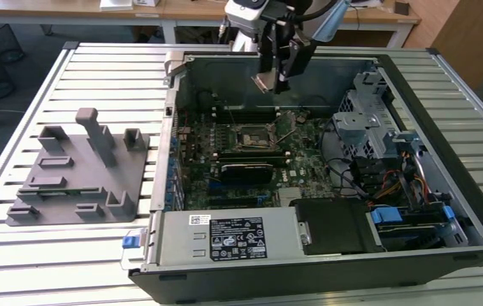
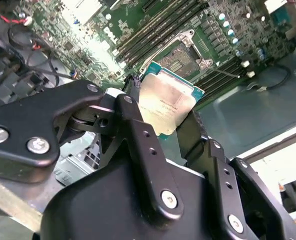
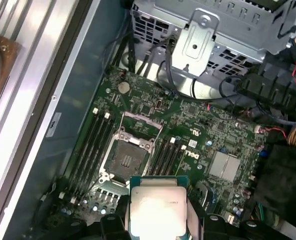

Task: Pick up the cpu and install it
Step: 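Place the cpu into insertion slot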

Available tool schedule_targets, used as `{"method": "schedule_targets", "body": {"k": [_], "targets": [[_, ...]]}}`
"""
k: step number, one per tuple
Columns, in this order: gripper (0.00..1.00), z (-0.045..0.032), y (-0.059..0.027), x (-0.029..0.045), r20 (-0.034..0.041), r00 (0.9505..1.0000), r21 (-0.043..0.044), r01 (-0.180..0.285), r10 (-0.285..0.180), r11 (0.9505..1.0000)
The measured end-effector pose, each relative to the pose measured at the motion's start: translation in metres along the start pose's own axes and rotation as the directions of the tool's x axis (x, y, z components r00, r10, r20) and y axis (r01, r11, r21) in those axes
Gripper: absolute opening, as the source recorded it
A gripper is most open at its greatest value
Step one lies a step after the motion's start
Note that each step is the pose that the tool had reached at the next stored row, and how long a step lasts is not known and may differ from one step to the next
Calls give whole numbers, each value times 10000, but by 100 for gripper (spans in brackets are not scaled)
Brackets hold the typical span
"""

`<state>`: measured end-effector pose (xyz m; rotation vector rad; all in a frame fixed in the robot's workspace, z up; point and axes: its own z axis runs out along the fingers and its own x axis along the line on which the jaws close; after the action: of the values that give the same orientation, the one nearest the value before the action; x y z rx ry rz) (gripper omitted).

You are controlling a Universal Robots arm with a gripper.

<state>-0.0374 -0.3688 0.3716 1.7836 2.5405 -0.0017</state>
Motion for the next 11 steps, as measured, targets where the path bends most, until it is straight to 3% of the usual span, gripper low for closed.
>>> {"method": "schedule_targets", "body": {"k": [6,11], "targets": [[54,19,-1,1,20,9958,27,-911,911,9958],[54,50,-2,2,43,9833,53,-1818,1817,9833]]}}
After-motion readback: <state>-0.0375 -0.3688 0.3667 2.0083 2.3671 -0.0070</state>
